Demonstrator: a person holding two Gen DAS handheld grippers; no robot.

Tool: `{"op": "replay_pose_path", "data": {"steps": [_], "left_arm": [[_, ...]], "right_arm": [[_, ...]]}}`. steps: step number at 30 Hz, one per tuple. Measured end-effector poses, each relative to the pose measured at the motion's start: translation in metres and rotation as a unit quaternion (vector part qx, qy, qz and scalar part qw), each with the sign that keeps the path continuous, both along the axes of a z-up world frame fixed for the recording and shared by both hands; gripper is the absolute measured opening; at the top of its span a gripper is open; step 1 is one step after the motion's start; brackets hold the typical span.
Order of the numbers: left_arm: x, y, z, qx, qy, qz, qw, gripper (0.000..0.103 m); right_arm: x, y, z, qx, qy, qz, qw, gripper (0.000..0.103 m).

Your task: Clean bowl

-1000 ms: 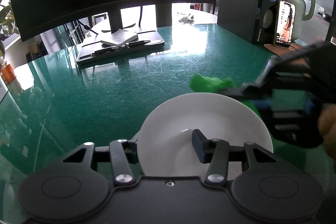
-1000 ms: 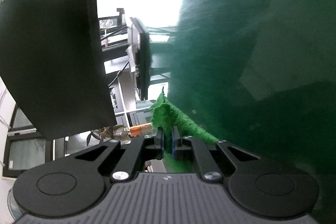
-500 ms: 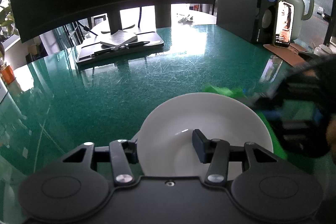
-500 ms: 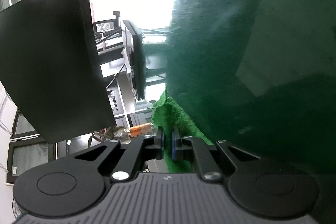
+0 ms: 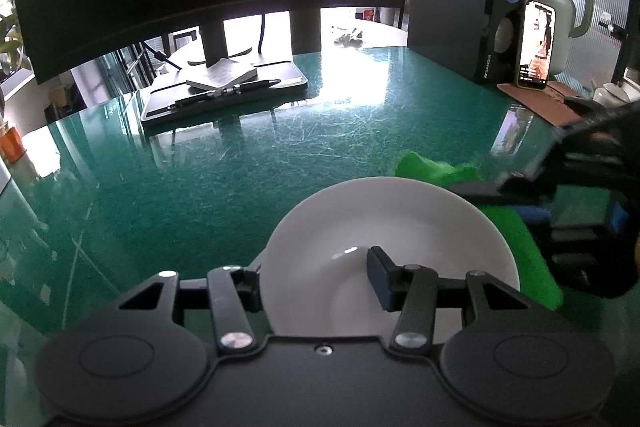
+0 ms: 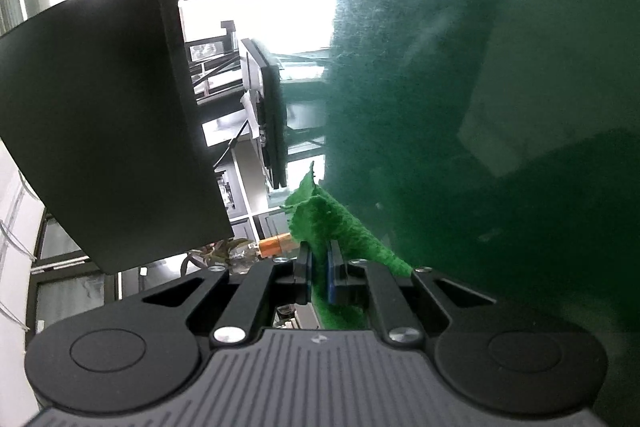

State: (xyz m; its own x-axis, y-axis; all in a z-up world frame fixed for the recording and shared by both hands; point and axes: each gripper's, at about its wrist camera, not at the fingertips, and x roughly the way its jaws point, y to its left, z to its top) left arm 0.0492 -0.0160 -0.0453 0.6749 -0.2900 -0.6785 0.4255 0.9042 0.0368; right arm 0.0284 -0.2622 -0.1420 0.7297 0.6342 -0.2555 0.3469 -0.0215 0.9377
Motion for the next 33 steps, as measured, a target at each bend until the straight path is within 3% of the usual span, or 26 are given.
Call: {"op": "replay_pose_path", "data": {"steps": [6,14,20,22,23,24,27,29,33], "left_arm": [[0.000,0.000,0.000,-0.001,0.003,0.000,1.0000,0.048],[0.000,0.000,0.000,-0.001,0.001,-0.007,1.0000,0.049],[-0.002,0.000,0.000,0.001,0.002,-0.003,1.0000,0.052],[-0.002,0.001,0.000,-0.001,0.004,-0.005,1.0000,0.055],[-0.002,0.000,0.000,0.003,0.006,-0.003,1.0000,0.063],[-0.001,0.000,0.001,0.007,0.009,0.001,0.9999,0.078],[0.004,0.001,-0.001,0.005,0.026,0.010,0.9996,0.096],[0.008,0.003,-0.004,-0.006,0.041,0.015,0.9990,0.102],[0.004,0.006,-0.009,-0.028,0.046,0.026,0.9982,0.103]], "right_arm": [[0.033,0.017,0.009,-0.036,-0.021,0.023,0.999,0.009],[0.002,-0.006,0.003,-0.028,-0.010,0.022,0.999,0.009],[0.024,0.010,0.011,-0.047,-0.026,0.030,0.998,0.009],[0.037,0.019,0.014,-0.051,-0.033,0.044,0.997,0.009],[0.043,0.023,0.016,-0.053,-0.035,0.052,0.997,0.009],[0.046,0.024,0.016,-0.054,-0.037,0.059,0.996,0.009],[0.039,0.019,0.013,-0.054,-0.032,0.061,0.996,0.009],[0.035,0.016,0.012,-0.053,-0.026,0.058,0.997,0.009],[0.034,0.014,0.013,-0.055,-0.026,0.058,0.996,0.009]]}}
